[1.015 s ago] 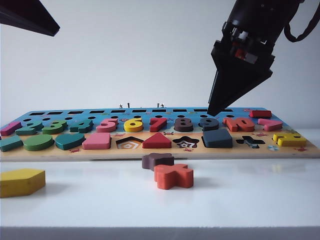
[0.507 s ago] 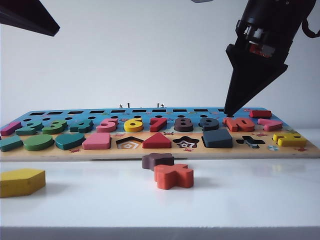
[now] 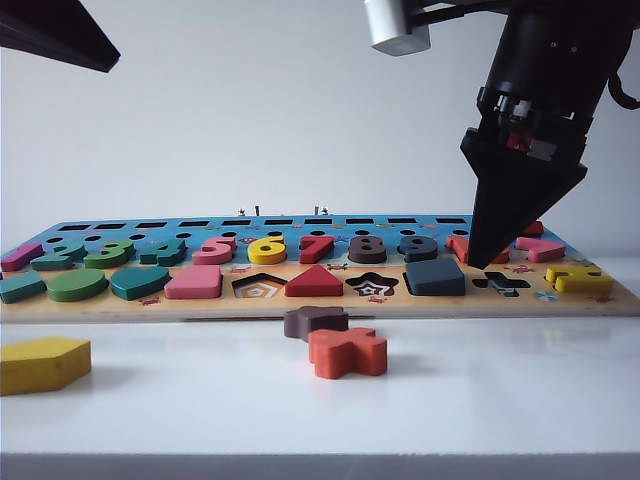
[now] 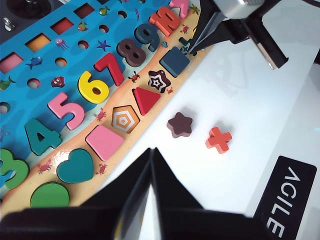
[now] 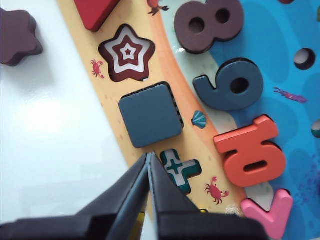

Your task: Insert the cube into the slot.

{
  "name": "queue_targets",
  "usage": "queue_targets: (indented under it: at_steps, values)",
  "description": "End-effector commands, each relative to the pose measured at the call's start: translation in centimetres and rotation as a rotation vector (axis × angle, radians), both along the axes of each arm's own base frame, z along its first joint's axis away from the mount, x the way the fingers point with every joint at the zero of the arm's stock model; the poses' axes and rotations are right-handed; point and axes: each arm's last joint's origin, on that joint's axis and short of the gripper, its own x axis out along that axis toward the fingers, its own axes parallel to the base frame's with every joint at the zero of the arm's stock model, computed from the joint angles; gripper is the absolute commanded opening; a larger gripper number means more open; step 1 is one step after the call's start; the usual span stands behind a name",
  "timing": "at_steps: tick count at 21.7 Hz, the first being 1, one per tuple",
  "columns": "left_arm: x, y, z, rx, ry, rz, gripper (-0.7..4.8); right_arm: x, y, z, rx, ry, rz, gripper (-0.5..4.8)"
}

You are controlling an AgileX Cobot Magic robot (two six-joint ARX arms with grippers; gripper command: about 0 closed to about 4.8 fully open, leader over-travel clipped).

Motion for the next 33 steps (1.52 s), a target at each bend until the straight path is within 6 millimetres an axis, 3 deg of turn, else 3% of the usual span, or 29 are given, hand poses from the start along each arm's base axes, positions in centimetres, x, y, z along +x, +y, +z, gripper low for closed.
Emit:
queue_targets:
  at_steps: [1,33]
  values:
    - [0.07,-0.06,0.26,-0.011,-0.019,-0.006,0.17,0.07,0.08,-0.03,0.003,-0.002,-0.003,-0.08]
    - [0.07,-0.06,0.26,-0.012,-0.019,-0.007,0.17,0.63,0.57,-0.81,0.000,0.002,-0.002,-0.08]
